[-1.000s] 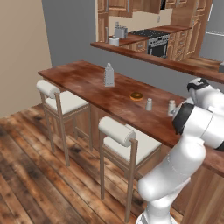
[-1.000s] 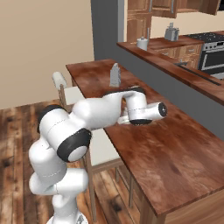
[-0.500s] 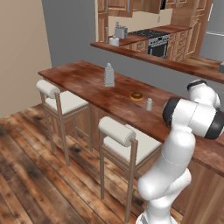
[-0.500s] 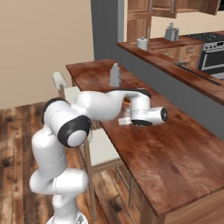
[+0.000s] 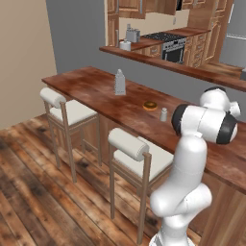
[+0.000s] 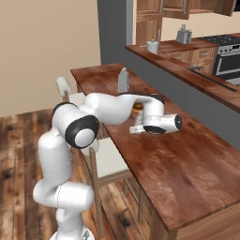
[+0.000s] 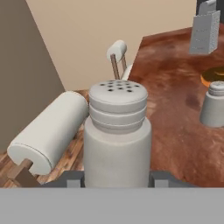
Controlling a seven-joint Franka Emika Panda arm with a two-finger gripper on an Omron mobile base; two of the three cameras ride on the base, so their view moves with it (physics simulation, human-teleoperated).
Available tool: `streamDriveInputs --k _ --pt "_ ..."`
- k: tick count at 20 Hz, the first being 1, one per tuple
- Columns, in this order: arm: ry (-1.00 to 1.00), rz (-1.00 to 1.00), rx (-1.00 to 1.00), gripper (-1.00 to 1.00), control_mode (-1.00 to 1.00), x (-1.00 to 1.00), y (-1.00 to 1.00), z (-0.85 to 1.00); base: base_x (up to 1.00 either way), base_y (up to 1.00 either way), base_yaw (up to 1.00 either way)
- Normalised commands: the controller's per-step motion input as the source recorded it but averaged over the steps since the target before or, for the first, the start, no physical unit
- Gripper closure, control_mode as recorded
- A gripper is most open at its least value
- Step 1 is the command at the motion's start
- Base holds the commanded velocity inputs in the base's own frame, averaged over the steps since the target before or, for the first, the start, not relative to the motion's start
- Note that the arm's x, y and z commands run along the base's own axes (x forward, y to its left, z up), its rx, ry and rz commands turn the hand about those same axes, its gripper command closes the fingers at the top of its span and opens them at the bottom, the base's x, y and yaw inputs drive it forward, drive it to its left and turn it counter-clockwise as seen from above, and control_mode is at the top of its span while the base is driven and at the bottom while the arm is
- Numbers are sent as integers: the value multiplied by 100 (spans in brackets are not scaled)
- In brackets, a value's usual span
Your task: Move the shaker and shaker from the cabinet to the dining counter.
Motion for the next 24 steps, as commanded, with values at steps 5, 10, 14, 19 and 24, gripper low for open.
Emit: streamDriveInputs --k 5,10,14,19,24 --pt "0 0 -9 100 -100 19 7 -5 0 0 0" --pt "-4 0 -10 100 -100 17 14 -18 0 0 0" --pt "-11 0 -5 100 -100 22 20 -21 0 0 0" --pt "-11 0 -3 100 -100 20 15 -20 0 0 0" --pt "-6 0 0 100 -100 20 8 -19 0 0 0"
